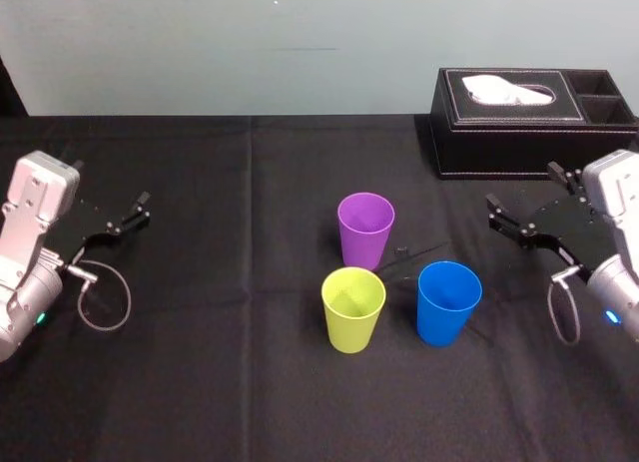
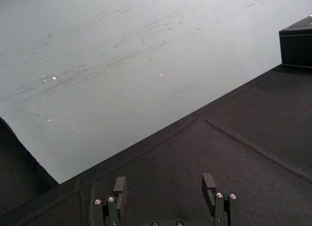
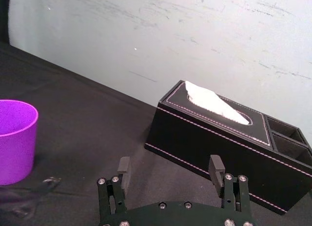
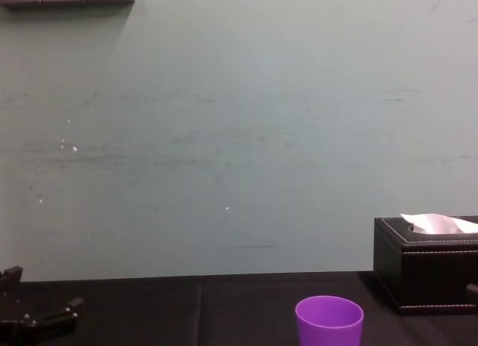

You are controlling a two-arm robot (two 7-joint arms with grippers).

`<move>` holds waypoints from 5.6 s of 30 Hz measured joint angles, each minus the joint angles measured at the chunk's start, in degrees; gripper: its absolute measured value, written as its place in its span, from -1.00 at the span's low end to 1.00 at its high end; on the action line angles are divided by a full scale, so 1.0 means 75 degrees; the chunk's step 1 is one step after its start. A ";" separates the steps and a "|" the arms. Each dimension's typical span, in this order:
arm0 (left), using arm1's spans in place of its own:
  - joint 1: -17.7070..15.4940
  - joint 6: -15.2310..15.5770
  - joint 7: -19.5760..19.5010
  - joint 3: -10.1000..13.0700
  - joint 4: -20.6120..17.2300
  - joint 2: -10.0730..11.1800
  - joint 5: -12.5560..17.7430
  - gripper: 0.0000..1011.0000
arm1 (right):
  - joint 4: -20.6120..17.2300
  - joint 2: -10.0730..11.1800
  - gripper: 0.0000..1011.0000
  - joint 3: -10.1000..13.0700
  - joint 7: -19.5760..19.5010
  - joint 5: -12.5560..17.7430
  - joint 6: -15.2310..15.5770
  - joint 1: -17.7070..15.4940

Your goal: Stack the three plastic cups sequentially using one hand.

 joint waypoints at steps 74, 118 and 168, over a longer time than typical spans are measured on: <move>0.0000 0.0000 0.0000 0.0000 0.0000 0.0000 0.0000 1.00 | -0.1129 0.0740 0.98 0.0990 0.4387 0.1479 0.0375 -0.1793; 0.0000 0.0000 0.0000 0.0000 0.0000 0.0000 0.0000 1.00 | -0.0740 0.0388 0.48 0.0657 0.4424 0.1291 0.0529 -0.1187; 0.0000 0.0000 0.0000 0.0000 0.0000 0.0000 0.0000 1.00 | -0.2641 0.0466 0.42 0.1231 0.3217 0.1468 0.2377 -0.0809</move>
